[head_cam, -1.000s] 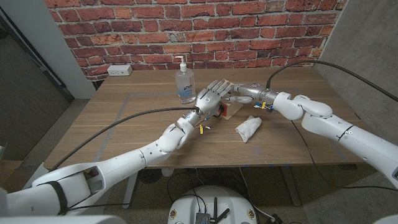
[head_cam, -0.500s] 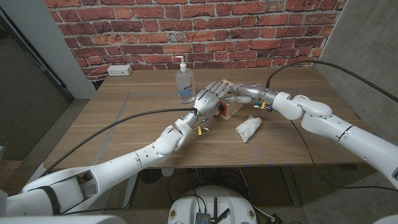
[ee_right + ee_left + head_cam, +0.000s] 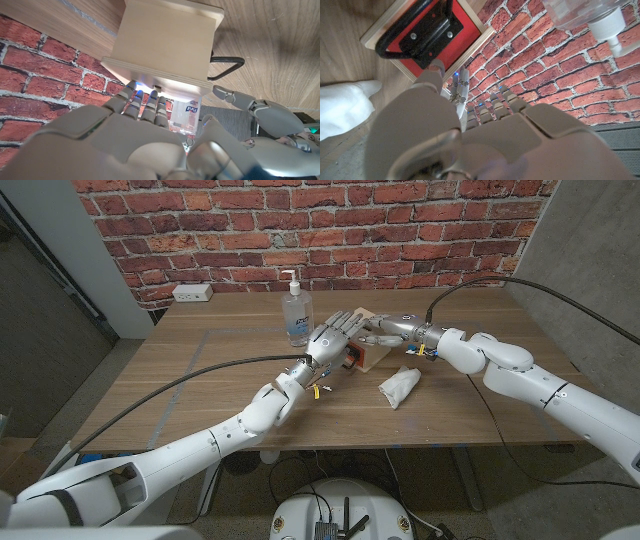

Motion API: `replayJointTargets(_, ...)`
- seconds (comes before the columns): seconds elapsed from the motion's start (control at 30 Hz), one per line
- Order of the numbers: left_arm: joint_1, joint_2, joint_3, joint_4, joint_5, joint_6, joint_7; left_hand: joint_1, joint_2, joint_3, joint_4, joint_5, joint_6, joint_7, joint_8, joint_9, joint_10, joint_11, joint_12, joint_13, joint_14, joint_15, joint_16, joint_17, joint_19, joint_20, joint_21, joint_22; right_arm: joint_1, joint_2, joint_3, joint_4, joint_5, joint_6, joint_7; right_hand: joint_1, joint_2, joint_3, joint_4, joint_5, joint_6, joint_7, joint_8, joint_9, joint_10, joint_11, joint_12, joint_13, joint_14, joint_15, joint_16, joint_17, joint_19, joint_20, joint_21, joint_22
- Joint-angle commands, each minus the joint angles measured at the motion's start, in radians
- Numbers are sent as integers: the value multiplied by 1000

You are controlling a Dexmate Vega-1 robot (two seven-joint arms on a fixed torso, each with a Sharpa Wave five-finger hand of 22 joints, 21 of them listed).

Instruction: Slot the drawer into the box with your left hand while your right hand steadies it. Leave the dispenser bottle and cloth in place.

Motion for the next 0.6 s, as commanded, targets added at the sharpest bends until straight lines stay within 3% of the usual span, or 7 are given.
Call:
replayJointTargets(0.03, 37, 26, -45, -53, -30, -24, -35, -14, -2, -11, 3, -2, 5, -12, 4, 2, 9, -8, 10, 4, 14, -44, 4, 2, 10, -103, 6, 1, -26, -14, 25, -52, -5, -27, -11, -1, 43, 7, 2, 1, -4, -3, 3, 2, -2, -5, 1, 0, 3, -51, 6, 3, 8, -47, 0, 3)
replayJointTargets(0.6, 102, 43, -124, -131, -129, -57, -40, -71, -15, -42, 21, -10, 29, -18, 8, 2, 31, -7, 13, 4, 28, -49, 6, 3, 23, -108, 8, 1, -63, -23, 54, -93, 6, -77, -31, 0, 43, 8, 0, 1, -7, -6, 3, 2, -9, -8, -1, 0, -1, -50, 4, 3, 9, -44, -1, 3)
